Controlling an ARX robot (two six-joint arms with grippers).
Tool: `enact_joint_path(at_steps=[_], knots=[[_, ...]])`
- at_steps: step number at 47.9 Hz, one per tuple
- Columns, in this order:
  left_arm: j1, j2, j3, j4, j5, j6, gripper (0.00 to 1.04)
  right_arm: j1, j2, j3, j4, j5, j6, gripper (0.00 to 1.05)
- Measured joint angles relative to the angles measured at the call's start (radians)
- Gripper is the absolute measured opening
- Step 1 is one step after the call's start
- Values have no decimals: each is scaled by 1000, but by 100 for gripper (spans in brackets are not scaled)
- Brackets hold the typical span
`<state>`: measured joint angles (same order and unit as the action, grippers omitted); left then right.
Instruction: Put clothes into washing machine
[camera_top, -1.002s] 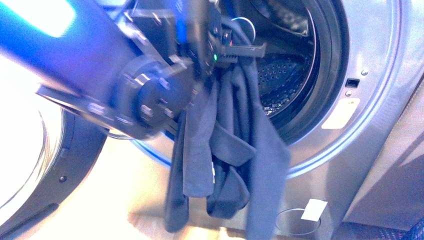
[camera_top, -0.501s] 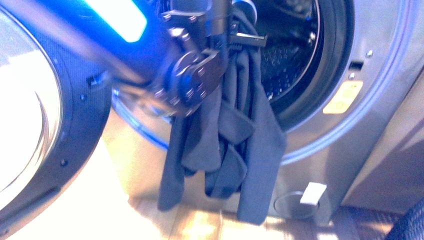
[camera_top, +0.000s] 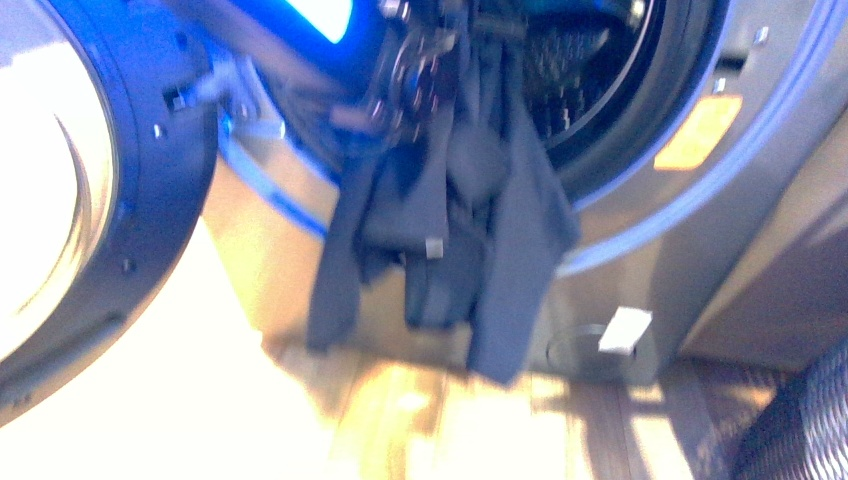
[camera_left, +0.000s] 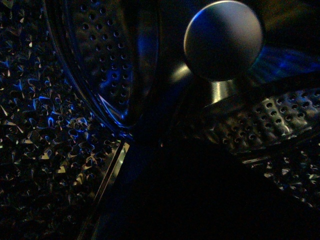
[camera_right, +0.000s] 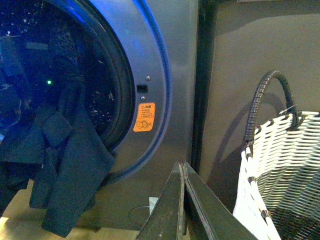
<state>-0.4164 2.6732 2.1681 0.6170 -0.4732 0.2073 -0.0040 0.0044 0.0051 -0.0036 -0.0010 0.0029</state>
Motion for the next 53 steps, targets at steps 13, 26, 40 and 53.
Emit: enact_joint_path(at_steps=[13, 26, 40, 53], knots=[[42, 286, 537, -301, -19, 2, 7, 0, 0, 0, 0, 0, 0, 2], [75, 303, 685, -416, -76, -10, 7, 0, 0, 0, 0, 0, 0, 2], [79, 303, 718, -626, -79, -71, 7, 0, 0, 0, 0, 0, 0, 2], [79, 304, 721, -781, 0, -88, 7, 0, 0, 0, 0, 0, 0, 2]])
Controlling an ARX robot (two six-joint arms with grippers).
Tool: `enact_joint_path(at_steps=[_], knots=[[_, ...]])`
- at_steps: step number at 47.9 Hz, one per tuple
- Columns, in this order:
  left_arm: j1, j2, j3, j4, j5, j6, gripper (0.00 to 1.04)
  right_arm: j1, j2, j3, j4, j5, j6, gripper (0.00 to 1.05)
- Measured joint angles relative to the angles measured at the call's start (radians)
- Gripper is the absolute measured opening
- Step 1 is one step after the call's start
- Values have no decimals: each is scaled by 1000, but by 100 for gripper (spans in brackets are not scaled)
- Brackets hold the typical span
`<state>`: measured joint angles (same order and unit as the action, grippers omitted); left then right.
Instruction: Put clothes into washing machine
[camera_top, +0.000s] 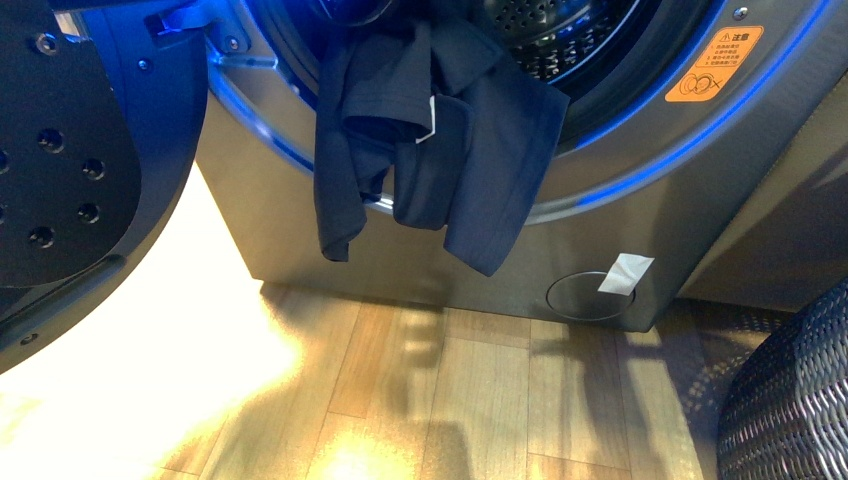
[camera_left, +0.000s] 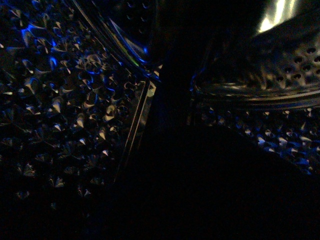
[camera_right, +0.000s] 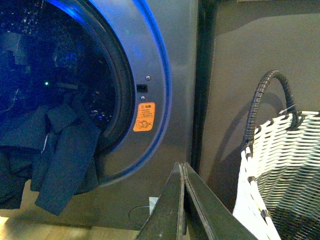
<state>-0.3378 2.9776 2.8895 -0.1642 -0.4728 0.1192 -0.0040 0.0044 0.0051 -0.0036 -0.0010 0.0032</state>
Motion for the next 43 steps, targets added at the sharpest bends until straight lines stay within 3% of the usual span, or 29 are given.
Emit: enact_joint_path(at_steps=[27, 29, 38, 43], knots=[[-54, 39, 0, 91, 121, 180, 9, 0, 0, 0, 0, 0, 0, 2], [-56, 39, 0, 90, 135, 193, 22, 0, 0, 0, 0, 0, 0, 2], [-55, 39, 0, 61, 168, 181, 61, 0, 0, 0, 0, 0, 0, 2], [-55, 39, 0, 58, 177, 174, 73, 0, 0, 0, 0, 0, 0, 2]])
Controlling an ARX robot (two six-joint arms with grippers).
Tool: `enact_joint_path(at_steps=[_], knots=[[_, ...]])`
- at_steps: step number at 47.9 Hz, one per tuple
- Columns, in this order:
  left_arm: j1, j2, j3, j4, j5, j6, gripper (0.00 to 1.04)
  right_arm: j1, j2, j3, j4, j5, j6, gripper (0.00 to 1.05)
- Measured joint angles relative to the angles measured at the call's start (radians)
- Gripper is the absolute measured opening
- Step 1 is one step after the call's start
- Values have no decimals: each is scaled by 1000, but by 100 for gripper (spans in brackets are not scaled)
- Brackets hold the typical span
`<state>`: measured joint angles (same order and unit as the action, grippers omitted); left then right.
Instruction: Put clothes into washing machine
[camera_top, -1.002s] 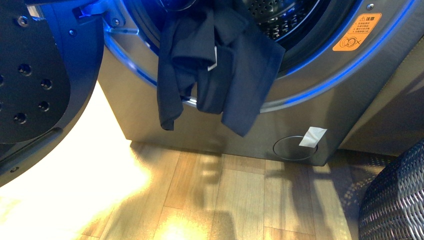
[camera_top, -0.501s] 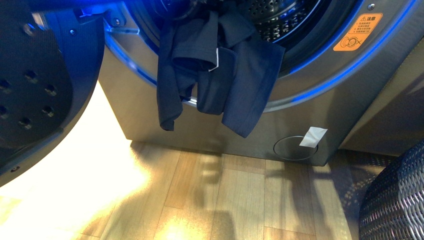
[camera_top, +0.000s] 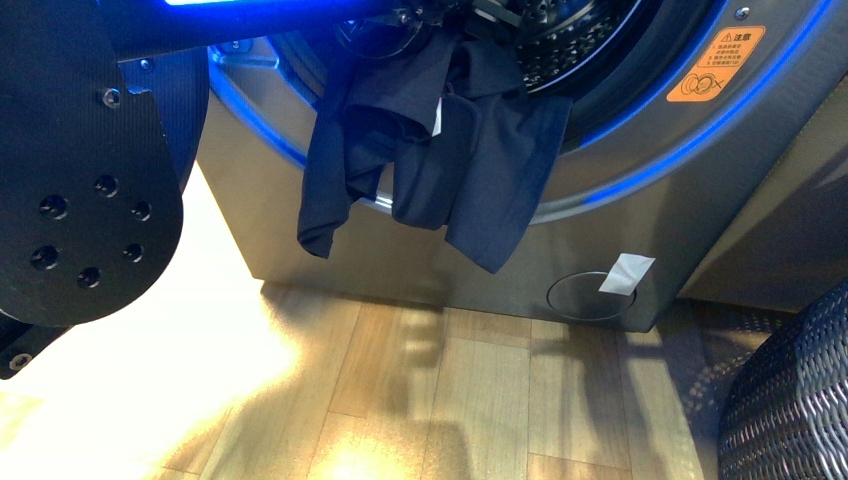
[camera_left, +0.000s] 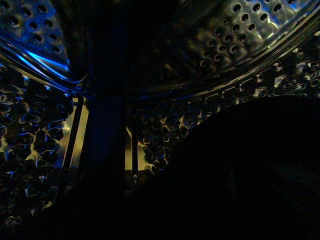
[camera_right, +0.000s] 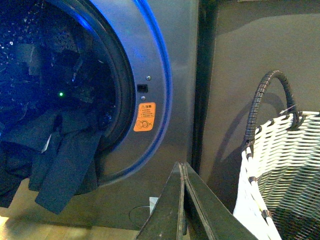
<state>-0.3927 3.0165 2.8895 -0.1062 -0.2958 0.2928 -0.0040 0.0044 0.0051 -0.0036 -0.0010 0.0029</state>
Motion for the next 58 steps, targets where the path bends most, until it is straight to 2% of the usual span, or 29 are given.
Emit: enact_joint_path(at_steps=[4, 6, 7, 11, 17, 23, 42, 49, 58], knots=[[0, 0, 0, -4, 9, -14, 91, 0, 0, 0, 0, 0, 0, 2], [0, 0, 0, -4, 8, -18, 95, 0, 0, 0, 0, 0, 0, 2], [0, 0, 0, -4, 8, -26, 103, 0, 0, 0, 0, 0, 0, 2], [0, -46, -102, 85, 1, -29, 97, 0, 0, 0, 0, 0, 0, 2], [-1, -222, -444, 290, -5, -32, 98, 0, 0, 0, 0, 0, 0, 2], [-3, -388, -712, 411, -8, -40, 98, 0, 0, 0, 0, 0, 0, 2], [-48, -701, -1286, 590, 16, -95, 98, 0, 0, 0, 0, 0, 0, 2], [-56, -827, -1412, 624, 10, -101, 98, 0, 0, 0, 0, 0, 0, 2], [-47, -935, -1537, 594, -20, -130, 98, 0, 0, 0, 0, 0, 0, 2]])
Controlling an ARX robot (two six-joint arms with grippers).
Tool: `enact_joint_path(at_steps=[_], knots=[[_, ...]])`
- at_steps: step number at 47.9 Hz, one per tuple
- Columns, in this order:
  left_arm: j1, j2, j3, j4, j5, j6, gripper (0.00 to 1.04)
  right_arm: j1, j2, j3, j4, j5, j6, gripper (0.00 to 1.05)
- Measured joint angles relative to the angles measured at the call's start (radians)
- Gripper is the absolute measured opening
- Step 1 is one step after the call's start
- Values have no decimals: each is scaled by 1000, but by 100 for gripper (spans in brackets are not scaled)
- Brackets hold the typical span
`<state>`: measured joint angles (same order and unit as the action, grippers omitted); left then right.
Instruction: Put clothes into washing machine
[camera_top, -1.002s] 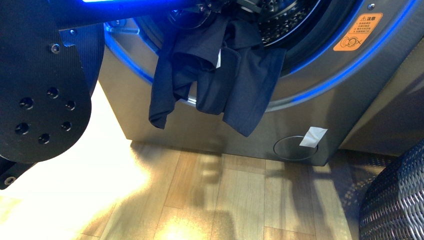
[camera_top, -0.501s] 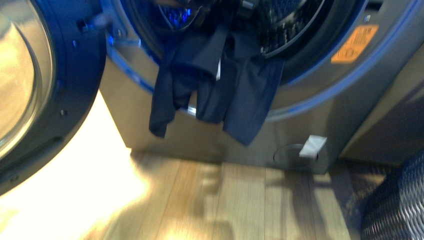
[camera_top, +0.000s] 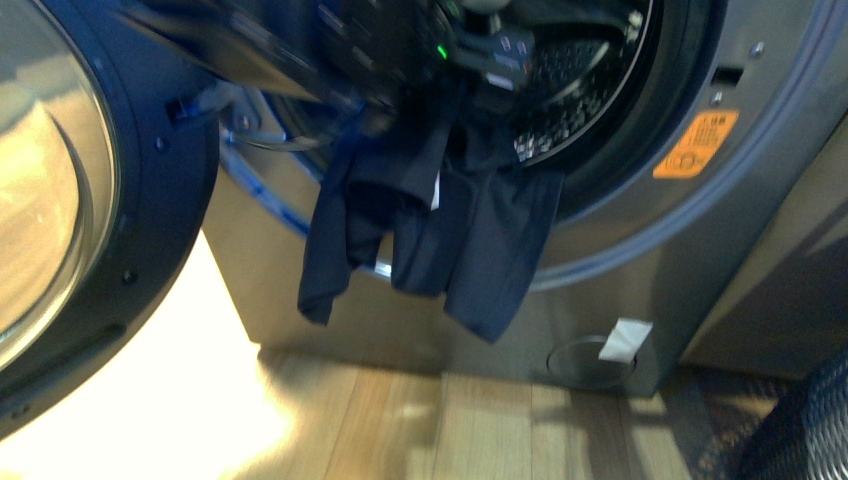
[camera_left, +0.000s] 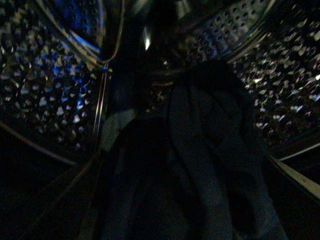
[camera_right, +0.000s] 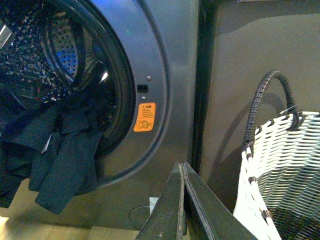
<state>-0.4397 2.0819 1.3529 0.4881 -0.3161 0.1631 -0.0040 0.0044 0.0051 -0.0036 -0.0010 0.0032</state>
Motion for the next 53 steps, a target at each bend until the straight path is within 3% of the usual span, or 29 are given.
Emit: enact_joint_path(at_steps=[20, 39, 53], knots=[[54, -82, -199, -18, 8, -123, 98, 0, 0, 0, 0, 0, 0, 2], [40, -455, -586, 98, 135, -194, 98, 0, 0, 0, 0, 0, 0, 2], [-16, -803, -787, 96, 138, -224, 98, 0, 0, 0, 0, 0, 0, 2]])
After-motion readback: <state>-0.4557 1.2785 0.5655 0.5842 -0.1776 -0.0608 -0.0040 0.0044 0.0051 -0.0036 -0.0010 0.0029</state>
